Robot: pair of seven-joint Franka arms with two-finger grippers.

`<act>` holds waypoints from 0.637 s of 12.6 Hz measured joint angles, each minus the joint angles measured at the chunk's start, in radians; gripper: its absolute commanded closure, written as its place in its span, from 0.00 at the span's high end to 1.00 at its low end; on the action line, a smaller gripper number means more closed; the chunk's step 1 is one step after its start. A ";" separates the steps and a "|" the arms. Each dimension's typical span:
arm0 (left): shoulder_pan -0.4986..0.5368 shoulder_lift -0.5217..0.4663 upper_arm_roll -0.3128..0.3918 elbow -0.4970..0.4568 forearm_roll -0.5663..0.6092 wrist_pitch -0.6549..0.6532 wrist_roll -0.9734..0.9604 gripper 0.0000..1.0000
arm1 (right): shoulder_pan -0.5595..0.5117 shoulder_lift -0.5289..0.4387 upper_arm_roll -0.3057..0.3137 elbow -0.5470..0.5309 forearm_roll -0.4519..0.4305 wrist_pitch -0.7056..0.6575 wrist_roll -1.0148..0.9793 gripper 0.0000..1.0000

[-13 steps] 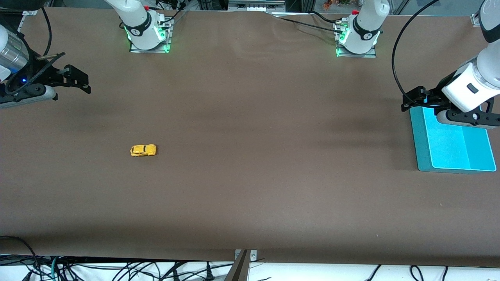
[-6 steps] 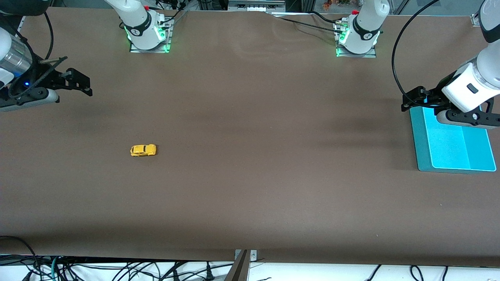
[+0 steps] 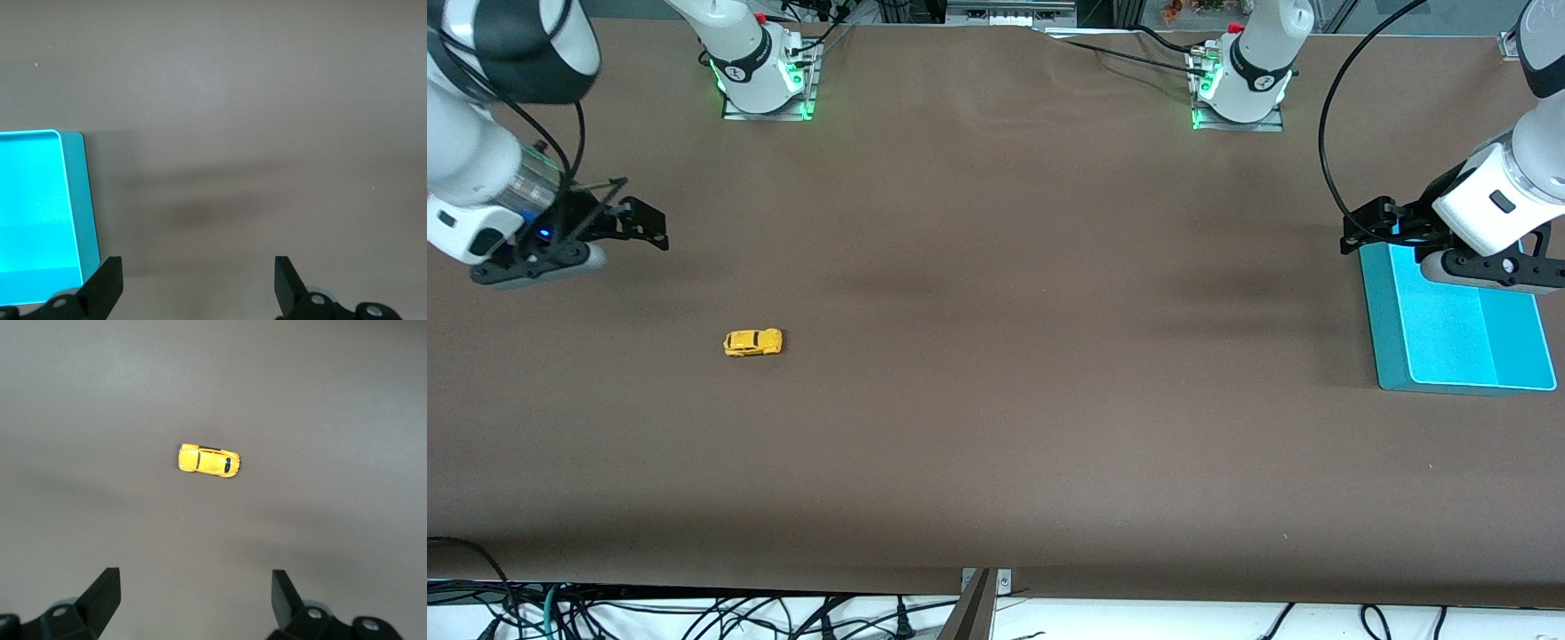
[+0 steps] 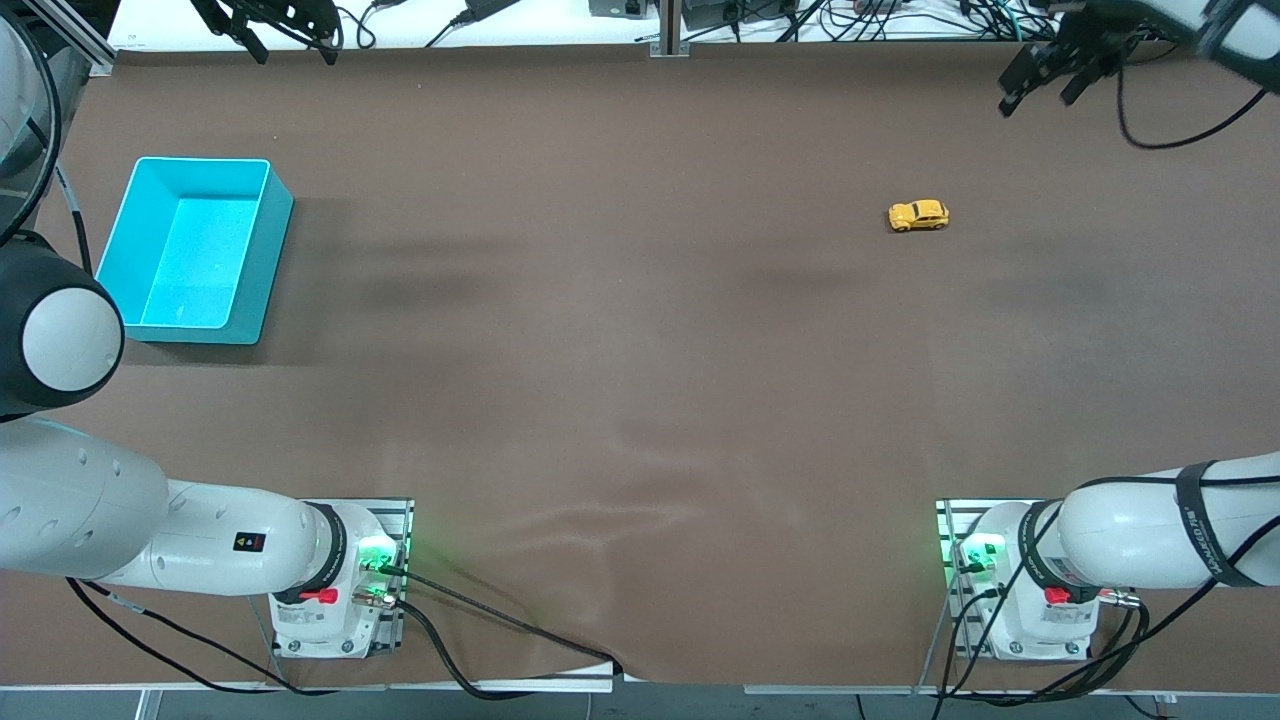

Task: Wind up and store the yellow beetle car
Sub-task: 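Lower the right gripper to the yellow car while the left gripper nears the tray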

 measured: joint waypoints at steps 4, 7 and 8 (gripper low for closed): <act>-0.002 0.001 -0.001 0.000 0.000 0.000 0.000 1.00 | 0.001 0.040 0.018 -0.158 -0.003 0.184 -0.105 1.00; -0.008 0.001 -0.004 0.000 0.000 0.000 0.005 1.00 | 0.002 0.048 0.026 -0.206 -0.005 0.253 -0.350 1.00; -0.008 0.002 -0.006 0.000 0.000 0.000 0.029 1.00 | 0.002 0.052 0.026 -0.215 -0.005 0.268 -0.430 1.00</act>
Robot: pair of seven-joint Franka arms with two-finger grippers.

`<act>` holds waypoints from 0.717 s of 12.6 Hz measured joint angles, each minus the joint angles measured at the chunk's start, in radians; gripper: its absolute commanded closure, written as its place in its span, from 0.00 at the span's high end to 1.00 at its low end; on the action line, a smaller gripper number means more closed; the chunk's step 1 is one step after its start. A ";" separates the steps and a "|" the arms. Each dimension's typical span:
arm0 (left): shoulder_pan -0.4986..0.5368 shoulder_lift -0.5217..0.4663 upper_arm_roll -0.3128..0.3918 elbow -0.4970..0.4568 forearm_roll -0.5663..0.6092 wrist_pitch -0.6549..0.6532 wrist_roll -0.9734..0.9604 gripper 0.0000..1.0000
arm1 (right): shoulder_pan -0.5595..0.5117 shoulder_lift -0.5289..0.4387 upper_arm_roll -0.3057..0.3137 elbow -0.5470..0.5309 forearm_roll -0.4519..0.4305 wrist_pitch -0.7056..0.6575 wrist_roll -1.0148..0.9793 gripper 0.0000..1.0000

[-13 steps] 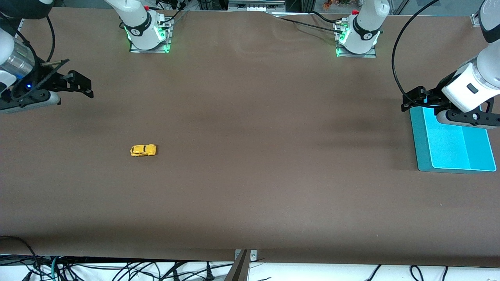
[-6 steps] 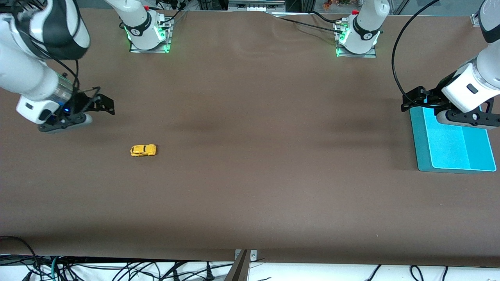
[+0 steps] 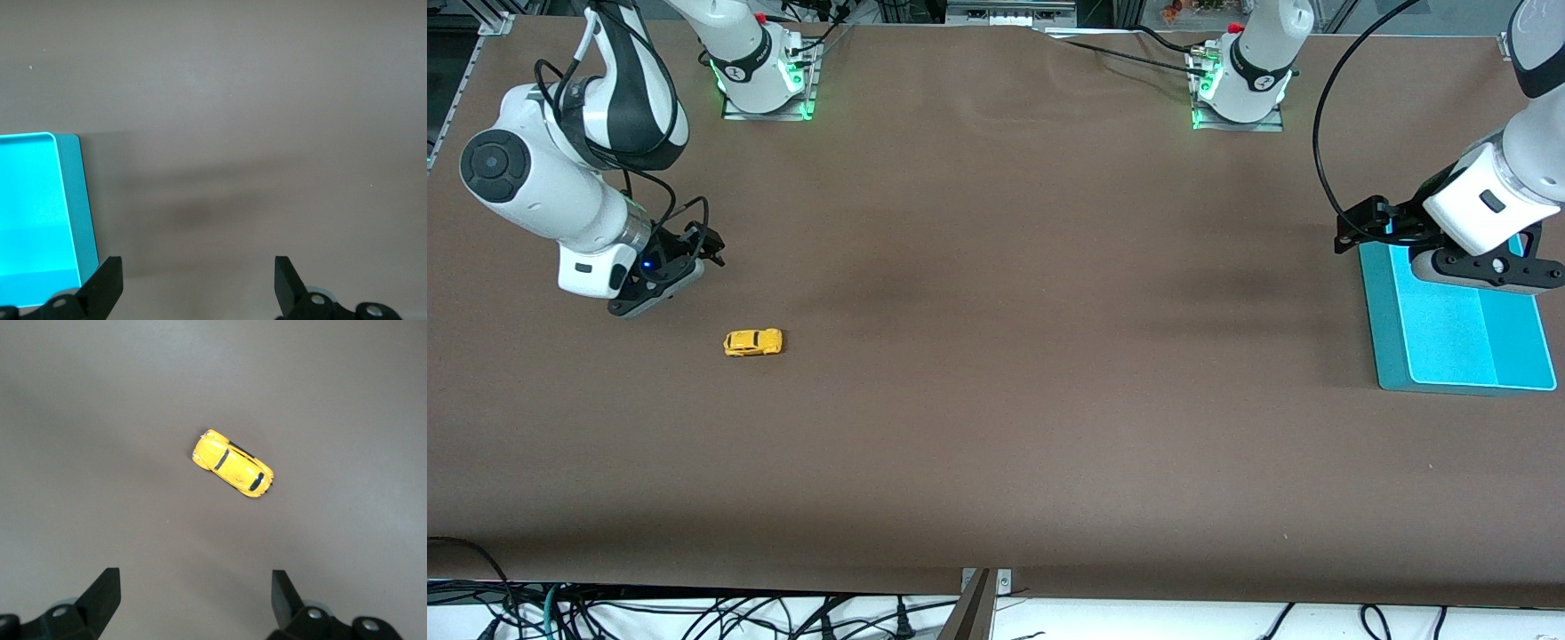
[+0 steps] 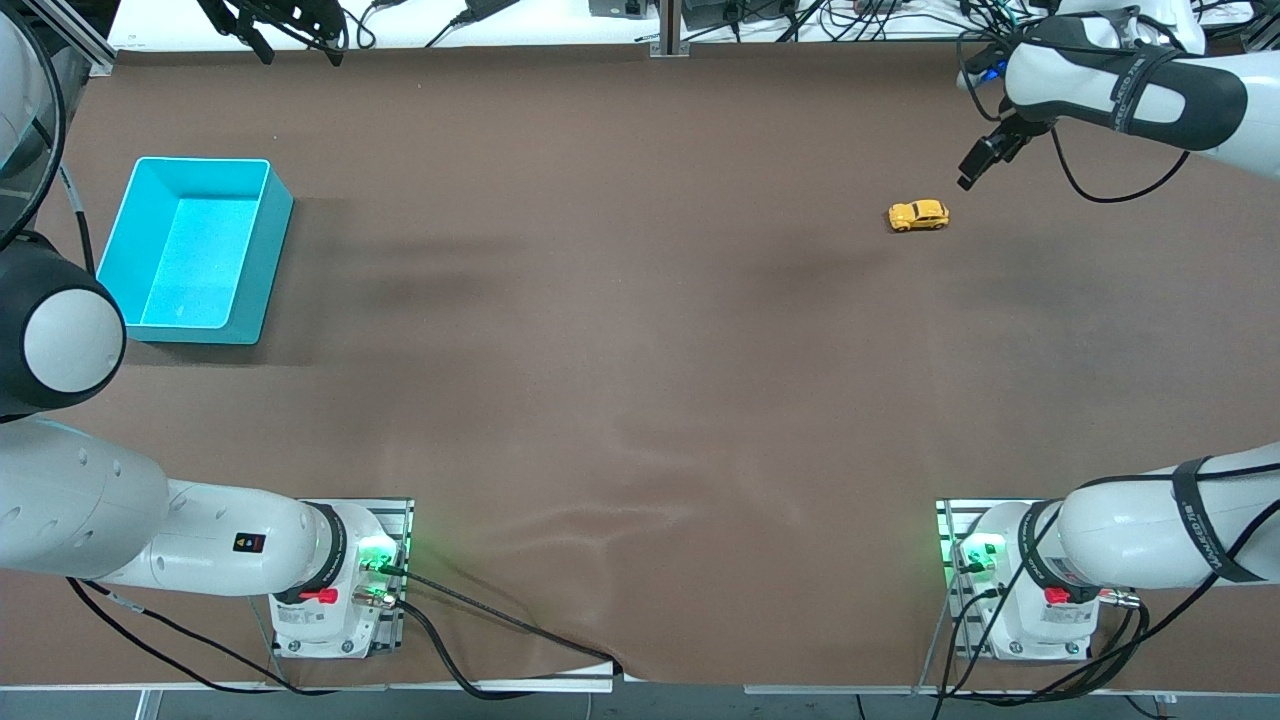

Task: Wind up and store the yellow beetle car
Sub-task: 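Lower the right gripper to the yellow car while the left gripper nears the tray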

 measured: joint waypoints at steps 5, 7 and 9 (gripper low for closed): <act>0.006 0.020 0.003 0.000 0.000 0.000 0.224 1.00 | 0.000 0.090 0.000 -0.044 -0.001 0.194 -0.465 1.00; 0.006 0.024 0.002 0.000 0.000 -0.008 0.324 1.00 | 0.000 0.160 0.000 -0.045 -0.001 0.281 -0.601 1.00; 0.007 0.029 0.003 0.000 0.000 -0.012 0.495 1.00 | 0.000 0.217 0.000 -0.045 -0.001 0.350 -0.689 1.00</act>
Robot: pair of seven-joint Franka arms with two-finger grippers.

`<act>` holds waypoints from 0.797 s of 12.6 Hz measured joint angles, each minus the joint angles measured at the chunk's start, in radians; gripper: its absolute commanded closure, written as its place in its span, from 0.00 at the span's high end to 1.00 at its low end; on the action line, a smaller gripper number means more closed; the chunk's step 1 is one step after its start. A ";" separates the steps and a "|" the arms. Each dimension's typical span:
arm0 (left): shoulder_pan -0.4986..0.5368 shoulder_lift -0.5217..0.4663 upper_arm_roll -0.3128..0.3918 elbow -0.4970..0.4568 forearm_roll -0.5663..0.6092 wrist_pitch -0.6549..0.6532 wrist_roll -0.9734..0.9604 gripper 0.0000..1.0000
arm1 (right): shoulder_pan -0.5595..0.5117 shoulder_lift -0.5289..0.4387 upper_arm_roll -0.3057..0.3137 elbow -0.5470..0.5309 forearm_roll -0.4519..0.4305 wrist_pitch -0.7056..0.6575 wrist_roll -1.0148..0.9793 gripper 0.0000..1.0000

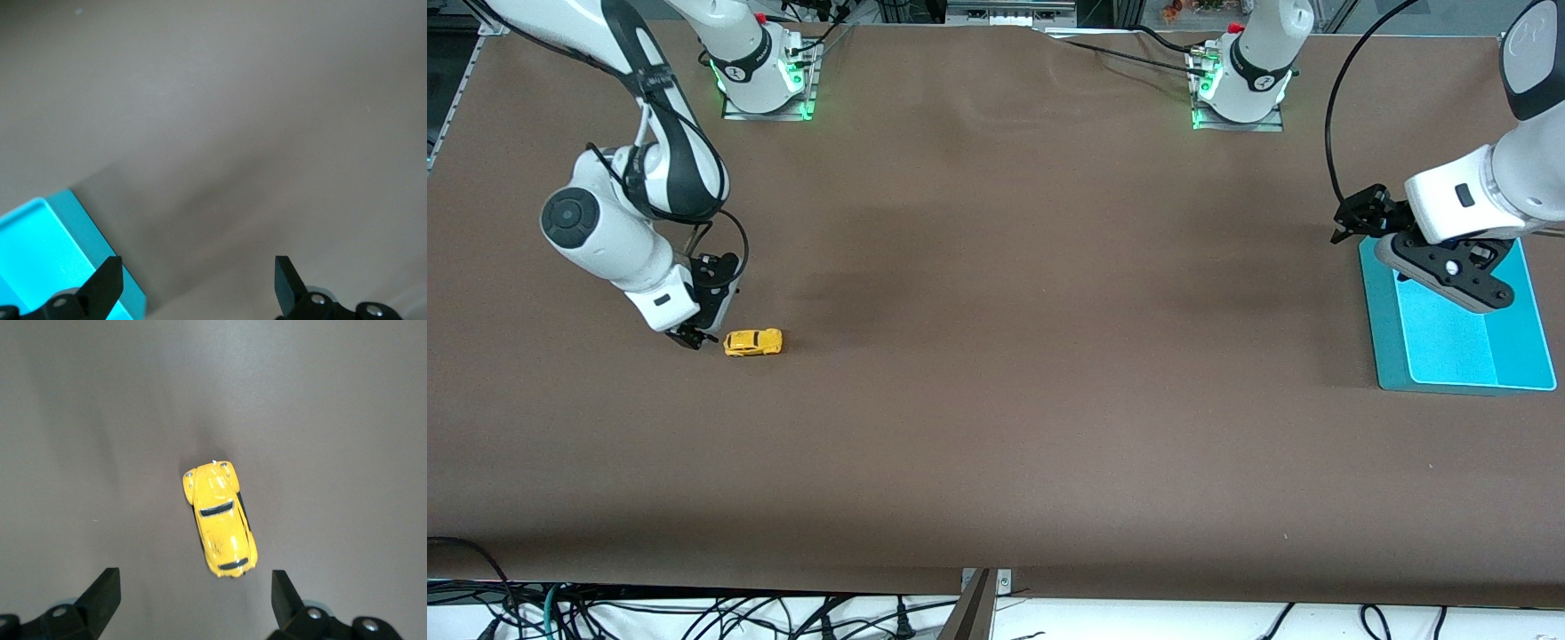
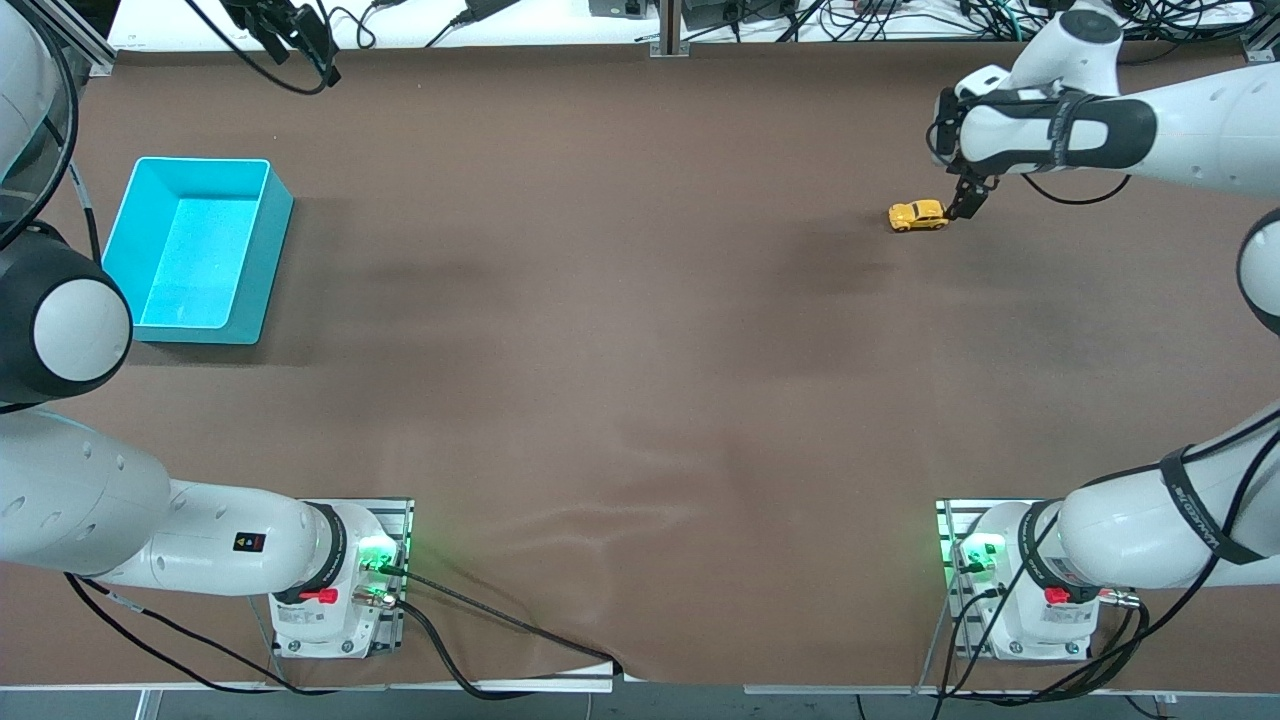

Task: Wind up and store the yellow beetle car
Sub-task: 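Lower the right gripper to the yellow car while the left gripper nears the tray, then close the right gripper around the yellow car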

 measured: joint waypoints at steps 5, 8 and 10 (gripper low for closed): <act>0.001 0.029 0.001 0.000 0.000 -0.002 0.265 1.00 | 0.000 0.115 0.000 0.004 0.000 0.157 -0.090 0.92; 0.000 0.036 0.000 0.000 0.000 -0.016 0.332 1.00 | 0.000 0.148 0.006 0.008 0.000 0.204 -0.107 0.50; -0.002 0.040 0.000 0.000 0.000 -0.017 0.384 1.00 | 0.000 0.150 0.019 0.011 0.001 0.205 -0.107 0.16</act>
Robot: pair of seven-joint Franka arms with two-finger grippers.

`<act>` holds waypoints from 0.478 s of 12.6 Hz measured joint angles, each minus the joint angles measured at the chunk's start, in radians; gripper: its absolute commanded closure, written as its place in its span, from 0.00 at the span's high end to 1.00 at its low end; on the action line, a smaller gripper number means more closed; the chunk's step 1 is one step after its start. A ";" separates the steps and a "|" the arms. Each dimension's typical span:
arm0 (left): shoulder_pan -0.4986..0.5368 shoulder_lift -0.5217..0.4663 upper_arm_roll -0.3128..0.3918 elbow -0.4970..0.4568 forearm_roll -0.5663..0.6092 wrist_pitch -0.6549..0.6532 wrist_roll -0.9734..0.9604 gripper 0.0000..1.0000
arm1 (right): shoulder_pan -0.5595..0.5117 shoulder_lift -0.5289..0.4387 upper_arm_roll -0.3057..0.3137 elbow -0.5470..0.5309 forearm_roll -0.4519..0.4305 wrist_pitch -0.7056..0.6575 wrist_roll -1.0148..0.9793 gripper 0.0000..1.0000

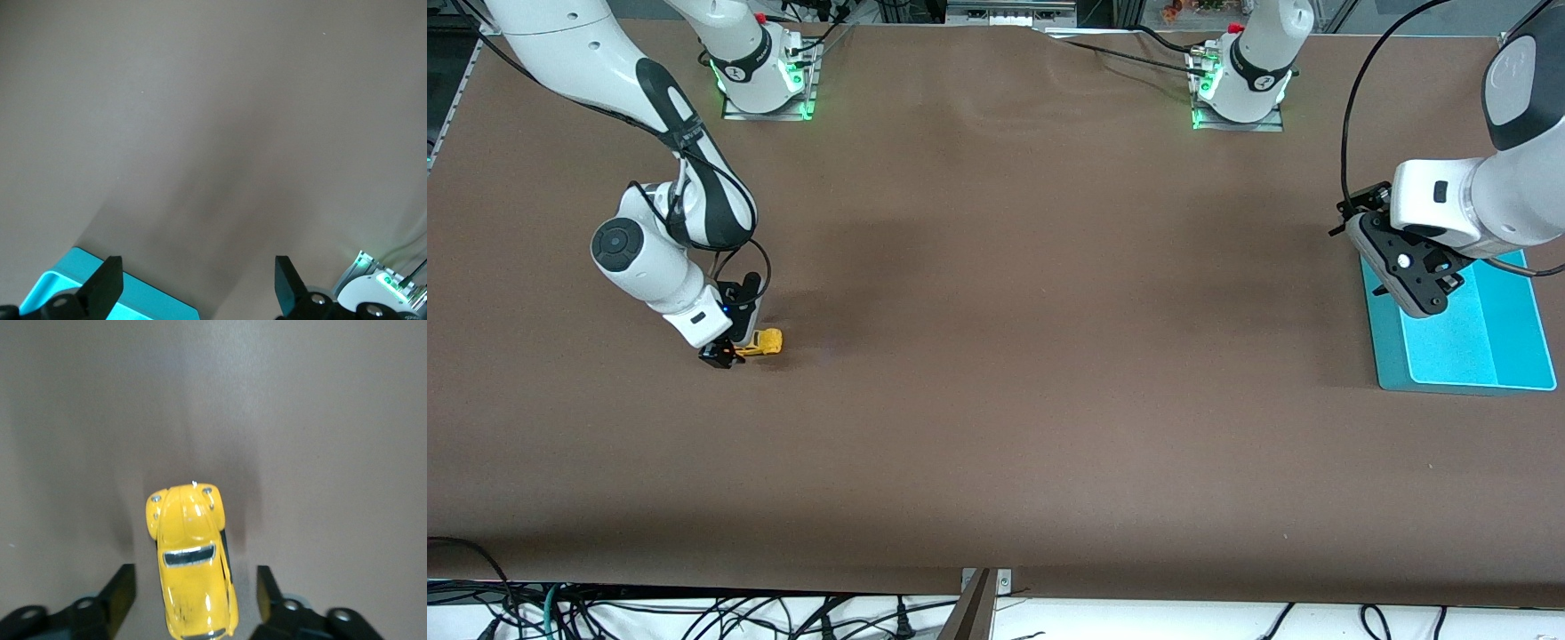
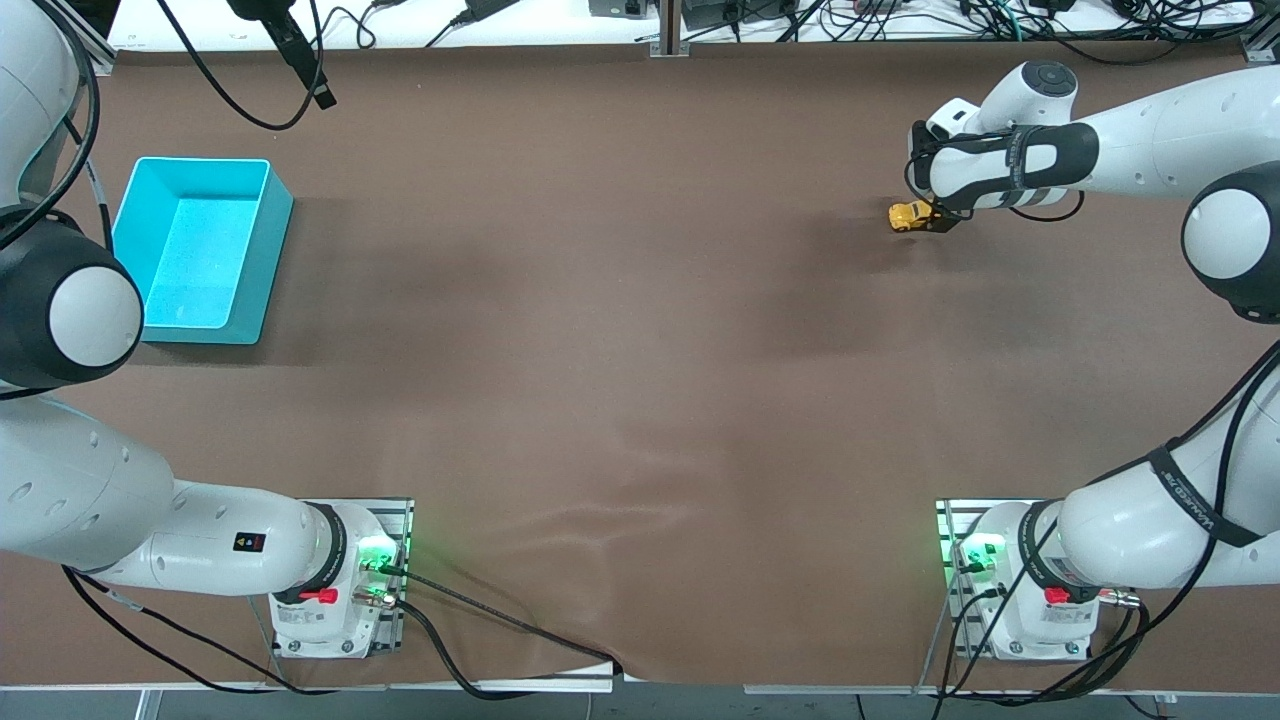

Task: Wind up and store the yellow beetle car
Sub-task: 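Close the right gripper around the yellow car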

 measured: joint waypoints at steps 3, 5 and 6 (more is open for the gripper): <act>-0.001 0.005 0.000 0.000 0.000 0.000 0.023 1.00 | 0.000 -0.004 0.010 0.002 0.001 0.000 0.000 0.00; -0.001 0.007 0.000 0.000 0.000 0.000 0.027 1.00 | 0.000 -0.012 0.012 0.003 0.001 -0.014 0.000 0.00; -0.001 0.008 0.000 0.000 0.000 0.000 0.028 1.00 | 0.000 -0.024 0.016 0.004 0.001 -0.040 0.000 0.00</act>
